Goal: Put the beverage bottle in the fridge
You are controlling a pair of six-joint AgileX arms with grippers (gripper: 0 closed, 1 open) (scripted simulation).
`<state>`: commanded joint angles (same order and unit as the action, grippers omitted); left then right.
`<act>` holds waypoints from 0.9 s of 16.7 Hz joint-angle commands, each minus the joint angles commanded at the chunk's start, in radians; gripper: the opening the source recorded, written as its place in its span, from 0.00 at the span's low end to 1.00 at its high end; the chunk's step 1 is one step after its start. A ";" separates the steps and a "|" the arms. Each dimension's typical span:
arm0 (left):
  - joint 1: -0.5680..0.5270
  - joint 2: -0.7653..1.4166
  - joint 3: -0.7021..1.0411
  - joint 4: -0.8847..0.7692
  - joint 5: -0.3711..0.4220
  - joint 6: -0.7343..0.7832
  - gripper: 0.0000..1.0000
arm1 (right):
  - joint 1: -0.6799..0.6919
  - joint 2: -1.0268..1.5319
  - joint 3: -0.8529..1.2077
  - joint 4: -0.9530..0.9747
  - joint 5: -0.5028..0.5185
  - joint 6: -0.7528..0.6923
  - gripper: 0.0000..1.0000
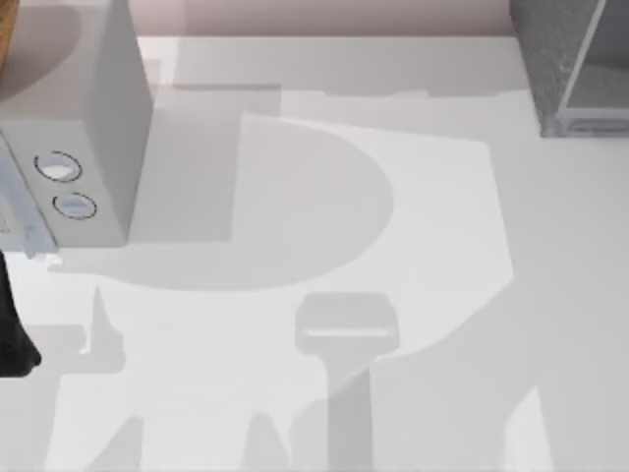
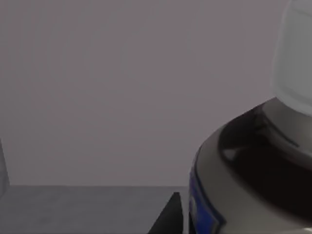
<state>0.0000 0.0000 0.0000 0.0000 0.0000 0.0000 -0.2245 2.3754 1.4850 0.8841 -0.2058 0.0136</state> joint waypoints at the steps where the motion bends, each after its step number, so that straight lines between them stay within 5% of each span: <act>1: 0.000 0.000 0.000 0.000 0.000 0.000 1.00 | 0.000 0.000 0.000 0.000 0.000 0.000 0.01; 14: 0.000 0.000 0.000 0.000 0.000 0.000 1.00 | 0.000 0.000 0.000 0.000 0.000 0.000 0.98; 15: 0.000 0.000 0.000 0.000 0.000 0.000 1.00 | 0.000 0.000 0.000 0.000 0.000 0.000 1.00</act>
<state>0.0000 0.0000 0.0000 0.0000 0.0000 0.0000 -0.2245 2.3754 1.4850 0.8841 -0.2058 0.0136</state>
